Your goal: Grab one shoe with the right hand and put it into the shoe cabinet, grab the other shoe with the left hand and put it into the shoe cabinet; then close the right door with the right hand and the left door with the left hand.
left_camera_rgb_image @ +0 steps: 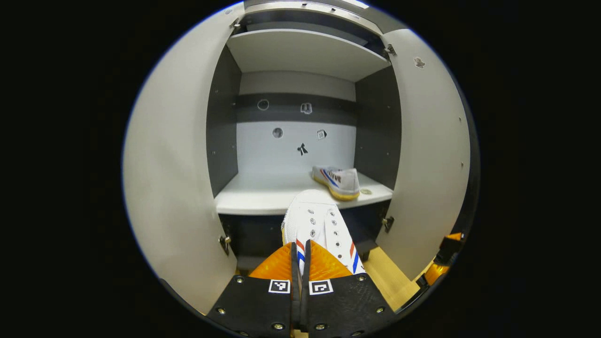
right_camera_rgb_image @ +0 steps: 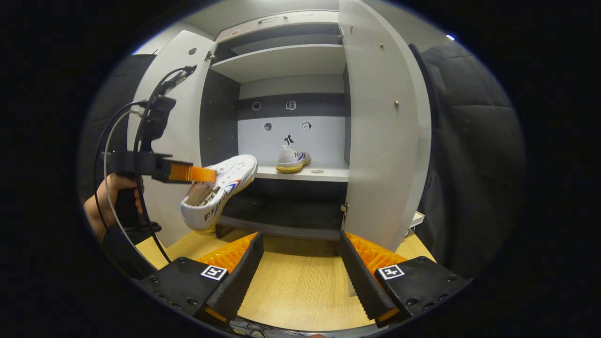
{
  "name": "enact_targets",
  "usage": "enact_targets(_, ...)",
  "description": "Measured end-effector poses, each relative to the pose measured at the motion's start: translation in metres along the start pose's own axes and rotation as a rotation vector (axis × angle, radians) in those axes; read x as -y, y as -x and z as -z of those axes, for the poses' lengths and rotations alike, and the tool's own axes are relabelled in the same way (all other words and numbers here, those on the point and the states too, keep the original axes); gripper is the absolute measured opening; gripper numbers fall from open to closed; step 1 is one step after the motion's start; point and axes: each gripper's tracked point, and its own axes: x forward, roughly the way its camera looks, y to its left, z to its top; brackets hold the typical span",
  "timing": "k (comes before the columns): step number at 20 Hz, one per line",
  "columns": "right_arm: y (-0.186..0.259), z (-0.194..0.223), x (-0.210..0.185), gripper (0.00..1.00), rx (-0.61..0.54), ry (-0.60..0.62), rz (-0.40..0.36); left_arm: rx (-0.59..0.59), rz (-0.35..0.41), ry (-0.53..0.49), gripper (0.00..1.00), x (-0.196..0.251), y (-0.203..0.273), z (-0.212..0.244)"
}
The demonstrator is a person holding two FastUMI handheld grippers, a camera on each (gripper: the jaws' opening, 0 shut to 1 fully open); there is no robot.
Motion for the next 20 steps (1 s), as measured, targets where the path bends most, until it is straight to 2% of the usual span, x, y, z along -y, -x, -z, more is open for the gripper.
enact_targets(3,0.003,0.004,0.008,1.0,-0.008,0.006,0.023,0.041,-0.012,0.005,0.0,0.0,-0.003,-0.023)
enact_targets(10,0.006,0.01,0.021,1.0,-0.027,-0.002,0.074,0.083,-0.025,0.013,0.0,-0.018,-0.07,-0.069)
enact_targets(13,0.006,0.013,0.024,0.97,-0.035,-0.007,0.095,0.084,-0.036,0.022,0.0,-0.027,-0.094,-0.077)
enact_targets(14,0.005,0.014,0.025,1.0,-0.037,-0.009,0.101,0.081,-0.038,0.029,0.0,-0.03,-0.103,-0.079)
enact_targets(17,0.004,0.017,0.027,1.0,-0.046,-0.014,0.126,0.087,-0.037,0.047,0.0,-0.035,-0.127,-0.088)
enact_targets(18,0.004,0.019,0.026,0.97,-0.05,-0.02,0.13,0.093,-0.04,0.055,0.0,-0.038,-0.133,-0.091)
enact_targets(20,0.002,0.022,0.025,1.0,-0.058,-0.027,0.137,0.093,-0.049,0.062,0.0,-0.044,-0.148,-0.096)
